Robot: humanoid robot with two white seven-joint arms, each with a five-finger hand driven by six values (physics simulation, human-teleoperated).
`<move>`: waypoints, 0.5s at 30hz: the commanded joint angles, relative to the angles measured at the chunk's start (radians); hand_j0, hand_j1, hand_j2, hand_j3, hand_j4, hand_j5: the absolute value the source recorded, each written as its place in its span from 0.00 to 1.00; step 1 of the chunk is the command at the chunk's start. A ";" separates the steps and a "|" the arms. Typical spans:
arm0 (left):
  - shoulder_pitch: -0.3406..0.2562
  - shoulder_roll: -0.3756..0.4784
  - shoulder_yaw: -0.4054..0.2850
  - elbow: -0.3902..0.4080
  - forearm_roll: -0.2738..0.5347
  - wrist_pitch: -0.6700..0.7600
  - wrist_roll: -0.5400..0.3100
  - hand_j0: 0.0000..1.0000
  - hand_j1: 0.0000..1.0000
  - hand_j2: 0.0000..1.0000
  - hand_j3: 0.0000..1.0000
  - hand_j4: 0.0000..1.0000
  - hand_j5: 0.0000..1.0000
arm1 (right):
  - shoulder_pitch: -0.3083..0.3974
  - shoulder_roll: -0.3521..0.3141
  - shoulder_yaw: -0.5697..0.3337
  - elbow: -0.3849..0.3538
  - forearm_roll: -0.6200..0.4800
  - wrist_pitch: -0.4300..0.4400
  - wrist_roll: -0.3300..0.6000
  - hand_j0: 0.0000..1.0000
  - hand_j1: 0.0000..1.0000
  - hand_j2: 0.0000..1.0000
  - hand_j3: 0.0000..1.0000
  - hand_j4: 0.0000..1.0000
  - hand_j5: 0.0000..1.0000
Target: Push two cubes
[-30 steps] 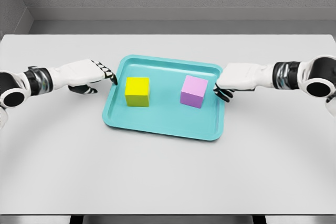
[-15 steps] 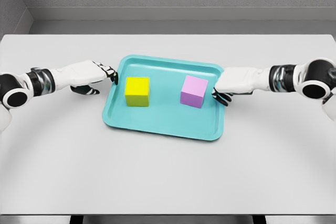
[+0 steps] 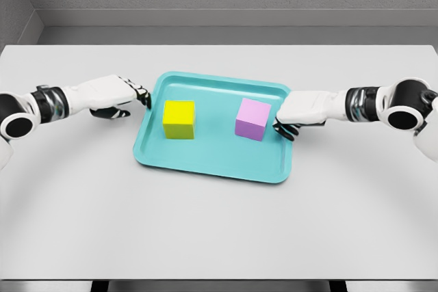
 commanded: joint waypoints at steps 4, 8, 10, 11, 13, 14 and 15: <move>0.003 0.002 0.006 -0.025 0.010 0.001 0.001 0.60 0.60 0.60 0.60 0.60 0.60 | -0.008 0.024 0.000 0.032 0.015 0.003 0.000 0.13 0.13 0.13 0.13 0.13 0.13; 0.011 0.002 0.006 -0.044 0.010 0.001 0.004 0.60 0.60 0.60 0.60 0.60 0.60 | -0.012 0.028 0.003 0.046 0.017 0.003 0.000 0.13 0.13 0.13 0.13 0.13 0.13; 0.014 0.002 0.006 -0.062 0.010 0.001 0.004 0.60 0.60 0.60 0.60 0.60 0.60 | -0.014 0.030 0.004 0.052 0.017 0.003 0.000 0.13 0.13 0.13 0.13 0.13 0.13; 0.014 0.002 0.006 -0.076 0.012 0.001 0.005 0.60 0.60 0.60 0.60 0.60 0.60 | -0.014 0.030 0.004 0.057 0.017 0.001 0.000 0.13 0.13 0.13 0.13 0.13 0.13; 0.014 0.002 0.006 -0.082 0.012 0.001 0.005 0.60 0.60 0.60 0.60 0.60 0.60 | -0.014 0.032 0.004 0.059 0.017 0.003 0.000 0.13 0.13 0.13 0.13 0.13 0.13; 0.014 0.002 0.004 -0.085 0.012 0.001 0.005 0.59 0.59 0.59 0.59 0.59 0.59 | -0.014 0.036 0.004 0.059 0.017 0.003 0.000 0.13 0.13 0.13 0.13 0.13 0.13; 0.014 0.000 0.004 -0.091 0.012 0.001 0.005 0.59 0.59 0.59 0.59 0.59 0.59 | -0.014 0.038 0.006 0.062 0.018 0.003 0.000 0.13 0.13 0.13 0.13 0.13 0.13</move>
